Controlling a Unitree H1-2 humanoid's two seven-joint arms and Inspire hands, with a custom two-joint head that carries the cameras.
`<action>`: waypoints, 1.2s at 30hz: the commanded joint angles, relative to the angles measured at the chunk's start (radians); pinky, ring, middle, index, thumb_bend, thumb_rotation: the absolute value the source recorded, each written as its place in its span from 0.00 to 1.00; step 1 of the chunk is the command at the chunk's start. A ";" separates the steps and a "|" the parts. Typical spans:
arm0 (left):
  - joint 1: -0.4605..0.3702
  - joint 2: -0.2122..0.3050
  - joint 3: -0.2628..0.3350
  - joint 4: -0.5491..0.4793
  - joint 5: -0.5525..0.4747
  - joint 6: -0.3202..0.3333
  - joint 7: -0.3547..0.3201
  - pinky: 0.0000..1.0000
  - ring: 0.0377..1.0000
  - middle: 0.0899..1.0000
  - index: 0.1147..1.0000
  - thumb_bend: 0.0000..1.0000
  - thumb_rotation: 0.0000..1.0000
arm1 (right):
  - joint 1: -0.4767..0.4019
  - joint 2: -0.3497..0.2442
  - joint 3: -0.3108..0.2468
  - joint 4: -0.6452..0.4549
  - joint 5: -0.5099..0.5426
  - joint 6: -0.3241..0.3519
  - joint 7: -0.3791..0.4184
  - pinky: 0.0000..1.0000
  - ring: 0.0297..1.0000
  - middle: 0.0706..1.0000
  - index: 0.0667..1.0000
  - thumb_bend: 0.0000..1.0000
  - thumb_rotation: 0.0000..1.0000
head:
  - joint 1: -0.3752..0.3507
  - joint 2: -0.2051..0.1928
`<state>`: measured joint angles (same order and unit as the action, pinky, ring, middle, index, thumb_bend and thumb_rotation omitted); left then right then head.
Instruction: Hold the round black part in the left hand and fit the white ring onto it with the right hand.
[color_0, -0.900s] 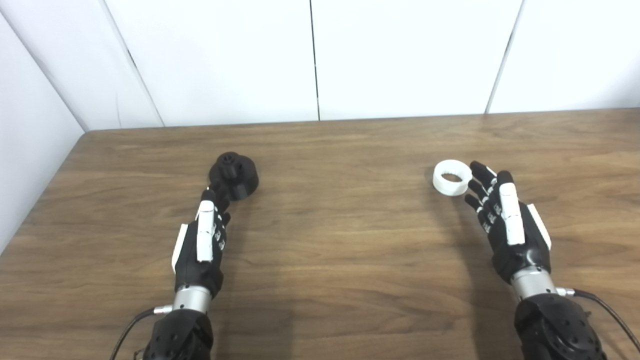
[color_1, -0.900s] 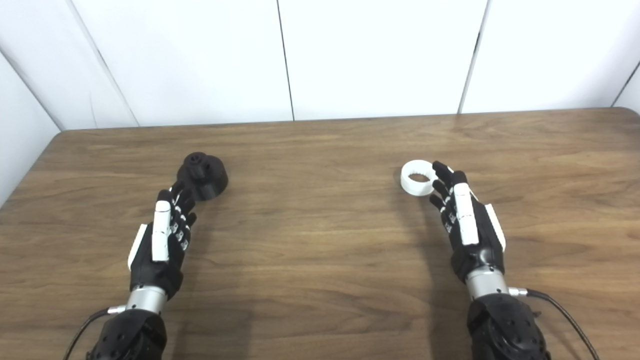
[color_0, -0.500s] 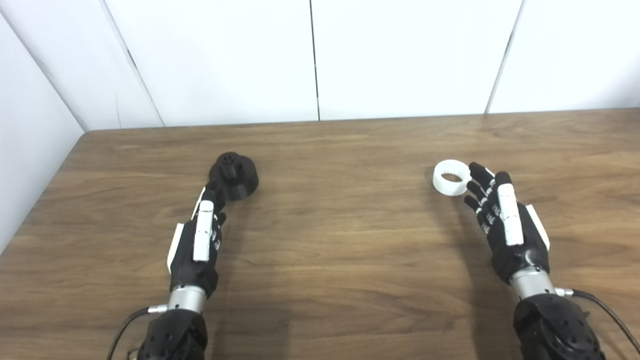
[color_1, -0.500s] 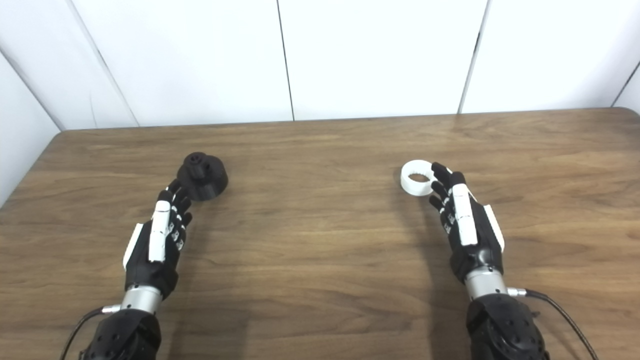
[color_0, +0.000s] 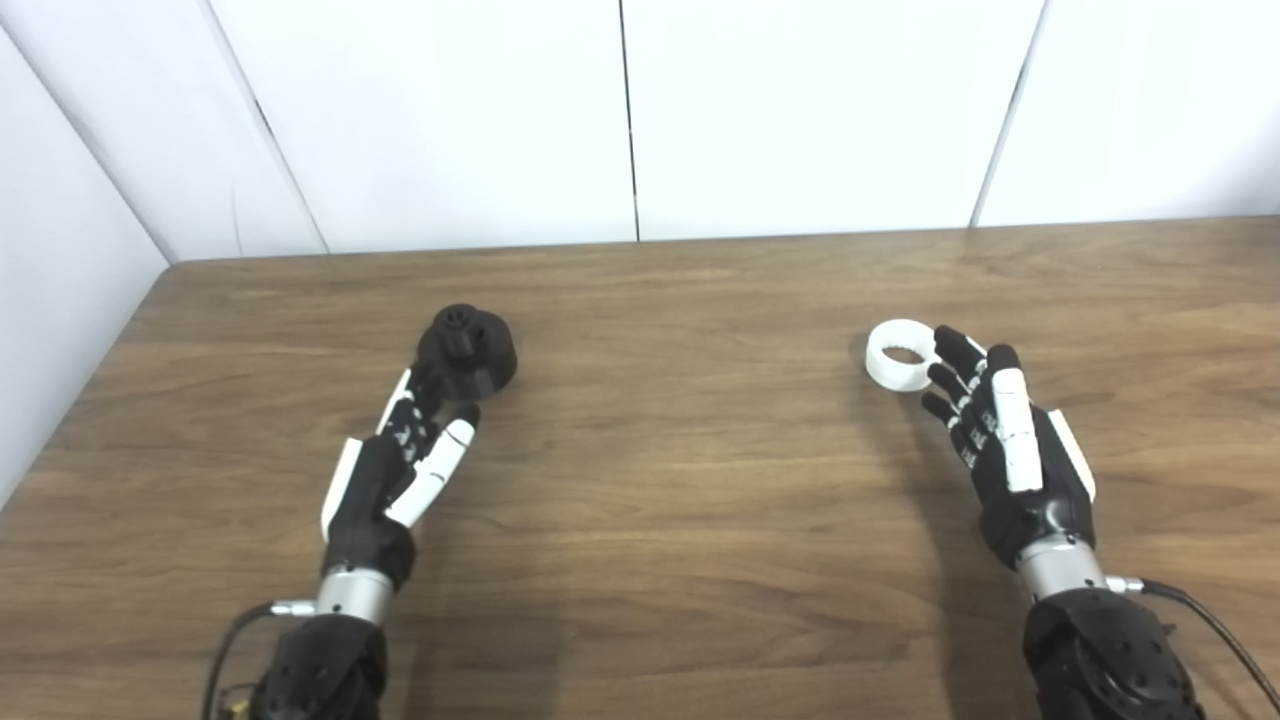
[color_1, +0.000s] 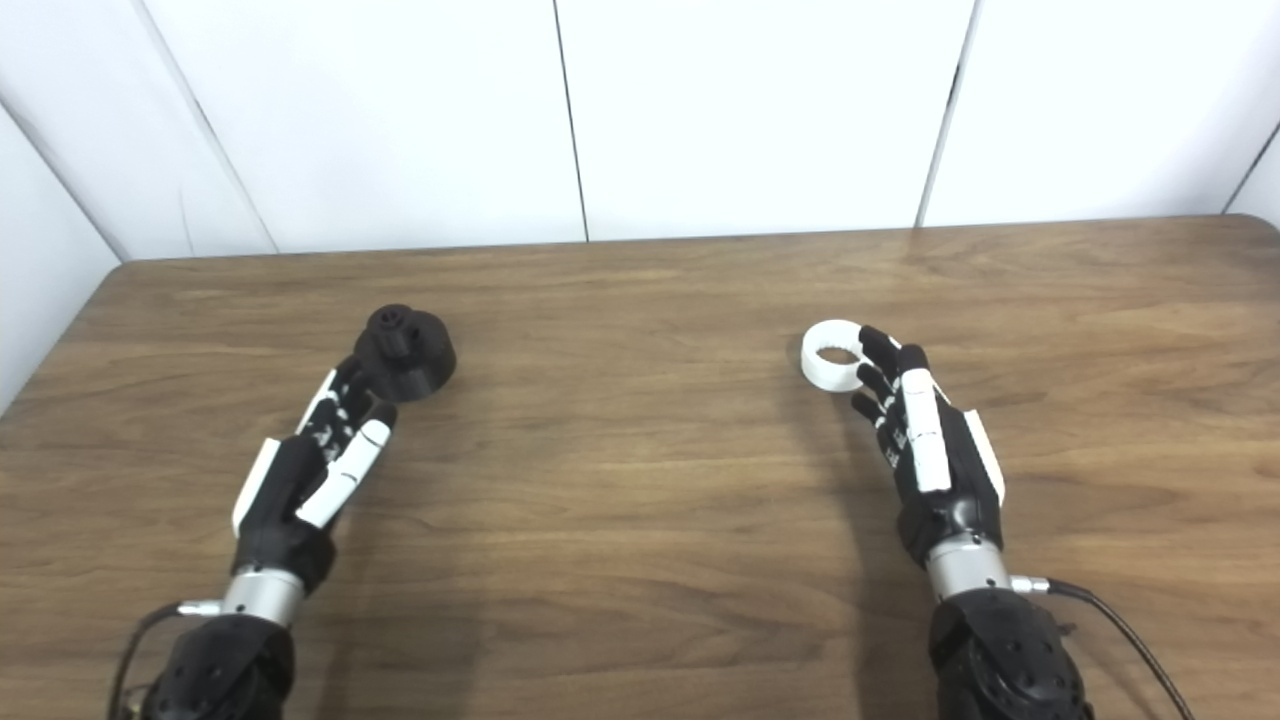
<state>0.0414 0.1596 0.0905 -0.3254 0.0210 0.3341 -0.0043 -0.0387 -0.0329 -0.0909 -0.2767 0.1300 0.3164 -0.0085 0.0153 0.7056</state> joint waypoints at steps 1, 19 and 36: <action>-0.057 0.053 0.005 -0.017 0.066 -0.047 0.012 0.98 0.97 0.99 1.00 0.72 0.32 | -0.021 0.009 0.005 -0.015 -0.004 -0.047 0.000 0.89 0.91 0.91 0.84 0.57 0.93 | 0.000 0.000; -0.241 0.312 -0.007 0.137 0.203 -0.060 -0.059 0.98 1.00 1.00 0.97 0.93 0.18 | -0.032 0.014 -0.023 0.015 0.049 -0.065 0.010 0.92 0.94 0.92 0.84 0.56 0.92 | 0.000 -0.009; -0.398 0.405 -0.127 0.289 0.387 -0.034 -0.151 0.92 0.99 0.98 0.94 0.95 0.20 | -0.035 0.008 -0.026 0.010 0.053 -0.068 0.007 0.91 0.94 0.92 0.83 0.57 0.91 | -0.001 -0.012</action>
<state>-0.3013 0.5235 -0.0393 -0.0322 0.3830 0.3076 -0.1593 -0.0414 -0.0236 -0.1118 -0.2387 0.1713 0.2967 -0.0089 0.0138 0.6918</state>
